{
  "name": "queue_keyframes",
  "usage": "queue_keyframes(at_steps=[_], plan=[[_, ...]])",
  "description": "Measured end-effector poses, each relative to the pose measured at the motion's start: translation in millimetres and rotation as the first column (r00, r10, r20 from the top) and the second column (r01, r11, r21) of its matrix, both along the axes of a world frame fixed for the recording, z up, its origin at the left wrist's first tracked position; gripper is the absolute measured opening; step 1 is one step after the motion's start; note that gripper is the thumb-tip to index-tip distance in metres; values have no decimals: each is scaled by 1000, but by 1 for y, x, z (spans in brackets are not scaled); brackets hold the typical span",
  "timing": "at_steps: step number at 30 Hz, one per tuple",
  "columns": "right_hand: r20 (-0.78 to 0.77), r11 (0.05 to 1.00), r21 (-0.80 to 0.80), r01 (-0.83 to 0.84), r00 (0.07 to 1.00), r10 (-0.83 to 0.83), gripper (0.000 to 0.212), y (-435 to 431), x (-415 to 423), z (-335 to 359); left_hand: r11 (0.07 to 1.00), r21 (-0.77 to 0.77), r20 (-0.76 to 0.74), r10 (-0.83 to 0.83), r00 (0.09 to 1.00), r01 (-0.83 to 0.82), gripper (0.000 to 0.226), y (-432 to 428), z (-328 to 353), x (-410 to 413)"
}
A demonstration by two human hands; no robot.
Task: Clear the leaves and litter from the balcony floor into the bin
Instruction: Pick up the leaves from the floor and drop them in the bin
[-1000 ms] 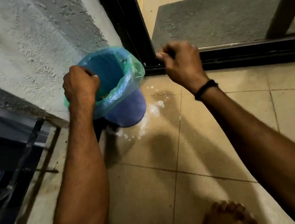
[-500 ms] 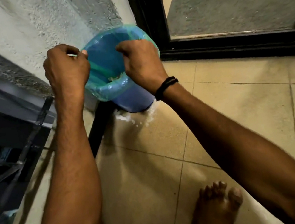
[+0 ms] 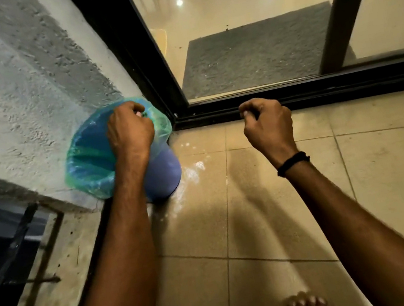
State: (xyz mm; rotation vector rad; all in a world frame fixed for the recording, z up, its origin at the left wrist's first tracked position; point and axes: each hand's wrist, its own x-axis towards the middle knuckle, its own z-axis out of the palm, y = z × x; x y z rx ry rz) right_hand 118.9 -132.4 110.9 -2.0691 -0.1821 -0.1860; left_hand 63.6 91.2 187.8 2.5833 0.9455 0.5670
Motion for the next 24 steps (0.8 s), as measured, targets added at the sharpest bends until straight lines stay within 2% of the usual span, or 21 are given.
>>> queue_keyframes(at_steps=[3,5,8,11,15,19,24], plan=[[-8,999,1,33,999,-33,22,-18,-1,-4,997,76,-55,-22,998,26,44,0,-1,9],[-8,999,-2,42,999,-42,22,-25,-2,-6,992,124,-178,-7,984,29,49,11,-2,15],[-9,999,-6,50,999,-50,21,-30,-4,-8,987,159,-426,77,902,-9,53,31,2,15],[-14,999,7,52,999,-52,21,-29,-3,-8,991,130,-518,104,849,-41,51,37,5,4],[-11,999,33,43,999,-42,21,-22,-5,-9,977,172,-516,197,834,-124,50,43,-1,-10],[-29,999,37,17,999,-16,21,-15,-9,-12,971,161,-438,229,869,-175,53,47,-3,-16],[-47,999,39,6,999,-4,22,-17,-14,-12,978,204,-412,133,901,-50,57,40,2,-9]])
